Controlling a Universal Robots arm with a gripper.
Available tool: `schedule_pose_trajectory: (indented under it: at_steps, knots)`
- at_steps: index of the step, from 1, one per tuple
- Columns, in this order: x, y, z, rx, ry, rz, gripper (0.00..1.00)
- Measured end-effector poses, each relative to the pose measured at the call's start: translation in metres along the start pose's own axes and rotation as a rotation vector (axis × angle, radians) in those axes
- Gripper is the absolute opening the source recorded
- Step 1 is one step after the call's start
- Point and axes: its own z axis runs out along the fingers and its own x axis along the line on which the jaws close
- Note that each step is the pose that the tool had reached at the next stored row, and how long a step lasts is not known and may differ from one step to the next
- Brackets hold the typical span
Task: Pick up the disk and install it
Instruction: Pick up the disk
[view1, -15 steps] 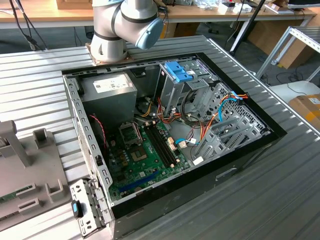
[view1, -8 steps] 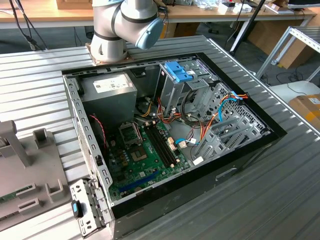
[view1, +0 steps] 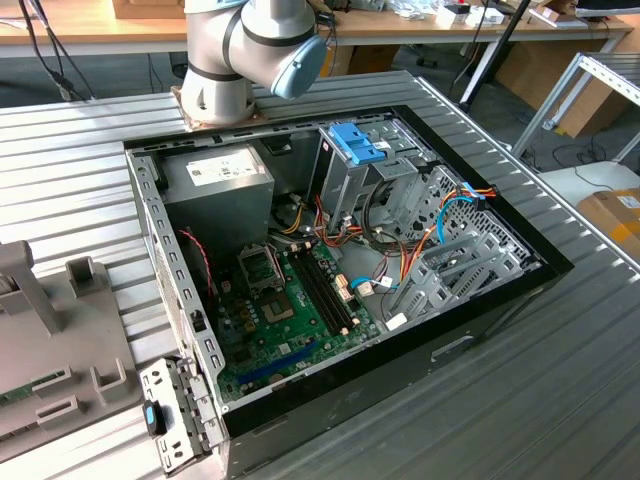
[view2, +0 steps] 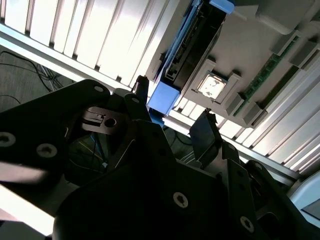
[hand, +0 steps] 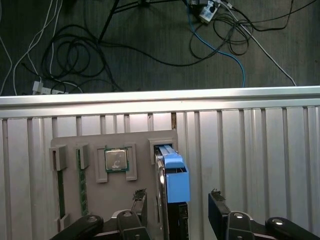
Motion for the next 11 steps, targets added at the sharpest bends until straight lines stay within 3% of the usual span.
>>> schedule_pose_trajectory:
  at_steps: [11]
  knots:
    - [0.0000, 0.0000, 0.0005, 0.0001, 0.0000, 0.000, 0.60]
